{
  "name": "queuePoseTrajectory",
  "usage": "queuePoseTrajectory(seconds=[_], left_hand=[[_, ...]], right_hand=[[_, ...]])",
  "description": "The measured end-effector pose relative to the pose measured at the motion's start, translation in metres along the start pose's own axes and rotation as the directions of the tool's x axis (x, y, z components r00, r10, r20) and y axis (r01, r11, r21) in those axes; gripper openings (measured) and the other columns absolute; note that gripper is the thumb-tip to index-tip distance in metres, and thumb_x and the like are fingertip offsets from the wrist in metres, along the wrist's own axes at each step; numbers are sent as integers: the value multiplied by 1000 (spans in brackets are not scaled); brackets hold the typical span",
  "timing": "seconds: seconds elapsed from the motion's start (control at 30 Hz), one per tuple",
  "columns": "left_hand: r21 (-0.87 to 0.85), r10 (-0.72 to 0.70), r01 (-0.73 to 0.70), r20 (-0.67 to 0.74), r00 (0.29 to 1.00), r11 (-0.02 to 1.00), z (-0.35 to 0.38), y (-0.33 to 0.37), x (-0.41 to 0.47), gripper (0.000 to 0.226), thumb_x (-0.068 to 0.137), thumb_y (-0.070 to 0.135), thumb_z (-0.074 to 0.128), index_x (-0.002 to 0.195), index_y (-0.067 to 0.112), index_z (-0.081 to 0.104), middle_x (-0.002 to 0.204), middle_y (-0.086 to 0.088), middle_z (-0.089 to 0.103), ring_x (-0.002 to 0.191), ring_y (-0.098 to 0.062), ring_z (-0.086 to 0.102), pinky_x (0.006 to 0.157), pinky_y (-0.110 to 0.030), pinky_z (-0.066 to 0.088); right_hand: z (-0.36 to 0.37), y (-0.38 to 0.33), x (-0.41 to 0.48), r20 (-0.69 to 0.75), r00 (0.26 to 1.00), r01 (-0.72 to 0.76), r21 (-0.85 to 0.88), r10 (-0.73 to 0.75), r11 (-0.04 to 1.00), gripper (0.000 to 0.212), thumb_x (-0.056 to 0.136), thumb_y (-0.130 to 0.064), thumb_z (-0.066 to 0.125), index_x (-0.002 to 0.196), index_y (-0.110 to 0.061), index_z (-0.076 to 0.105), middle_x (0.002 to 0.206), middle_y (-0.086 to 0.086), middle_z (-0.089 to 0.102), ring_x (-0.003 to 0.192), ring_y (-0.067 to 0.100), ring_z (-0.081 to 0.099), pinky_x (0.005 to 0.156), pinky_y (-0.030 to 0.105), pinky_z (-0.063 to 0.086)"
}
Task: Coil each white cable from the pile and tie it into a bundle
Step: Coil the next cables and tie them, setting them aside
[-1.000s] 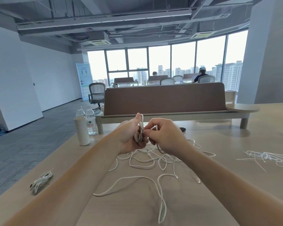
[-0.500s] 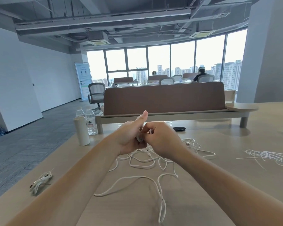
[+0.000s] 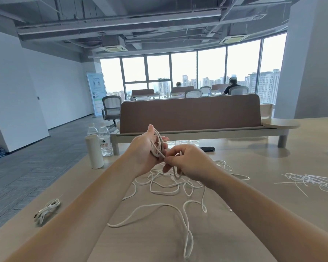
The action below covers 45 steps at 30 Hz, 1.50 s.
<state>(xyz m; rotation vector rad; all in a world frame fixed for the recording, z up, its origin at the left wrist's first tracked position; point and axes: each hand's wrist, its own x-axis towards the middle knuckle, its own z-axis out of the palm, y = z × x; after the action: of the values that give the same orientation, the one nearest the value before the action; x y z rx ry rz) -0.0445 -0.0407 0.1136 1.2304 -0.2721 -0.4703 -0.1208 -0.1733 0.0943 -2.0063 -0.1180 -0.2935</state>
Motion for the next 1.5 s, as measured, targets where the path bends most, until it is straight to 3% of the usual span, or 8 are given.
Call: queuePoseTrajectory(seconds=[0.17,0.4,0.57,0.67,0.97,1.2,1.4,1.5], left_hand=[[-188,19,-16,13,1000,982,2,8,-5,66,106,53,28,122,-7,51,79,-11,50,68,-18,46,64,-28,44],[-18,40,-39,20,999,999,-8,16,-10,69,106,56,23,116,-5,54,71,-7,51,55,-13,39,44,-20,31],[68,22,-24,37,999,997,-9,14,-11,66,106,55,25,114,-3,54,69,-7,50,54,-14,39,46,-23,39],[105,40,-44,32,999,993,-5,11,-12,64,107,52,27,118,-5,54,69,-7,51,54,-16,45,54,-29,47],[283,72,-73,14,997,956,0,6,-13,60,107,50,31,114,-2,60,75,-9,54,69,-21,54,70,-33,49],[372,28,-47,56,998,927,5,2,-14,63,106,52,31,116,-2,62,76,-10,57,65,-23,58,57,-31,47],[393,42,-61,57,997,918,1,3,-14,53,105,52,36,98,5,61,74,-10,55,64,-23,53,53,-30,48],[430,51,-66,47,998,901,0,2,-12,53,105,53,36,101,5,60,80,-12,54,65,-23,54,54,-30,48]], right_hand=[[1,10,7,65,989,-133,21,131,991,13,94,-13,63,94,-2,71,86,16,76,44,9,47,43,18,35],[-9,25,10,208,945,-247,-56,253,967,9,88,-13,74,85,-6,69,68,8,70,45,11,44,44,20,28],[-18,24,19,-2,955,-296,76,297,952,13,89,-2,69,77,-5,64,64,13,59,40,12,39,39,18,25],[-22,25,24,-117,957,-242,180,265,953,14,89,-2,67,77,-8,63,65,10,60,45,12,42,38,20,28],[-19,10,16,-282,957,-53,46,64,998,7,87,-10,68,81,-13,69,62,0,68,60,15,54,59,30,44],[-12,1,11,-310,946,-7,-320,-98,947,11,85,-12,63,75,-17,66,68,0,63,60,16,50,56,30,42],[-18,0,11,-312,949,3,-130,-44,991,36,88,-47,71,77,-13,65,77,16,68,59,16,48,60,31,40],[-19,-2,9,-264,965,-25,-84,2,996,48,78,-56,78,85,-10,64,67,8,60,59,13,47,58,28,39]])
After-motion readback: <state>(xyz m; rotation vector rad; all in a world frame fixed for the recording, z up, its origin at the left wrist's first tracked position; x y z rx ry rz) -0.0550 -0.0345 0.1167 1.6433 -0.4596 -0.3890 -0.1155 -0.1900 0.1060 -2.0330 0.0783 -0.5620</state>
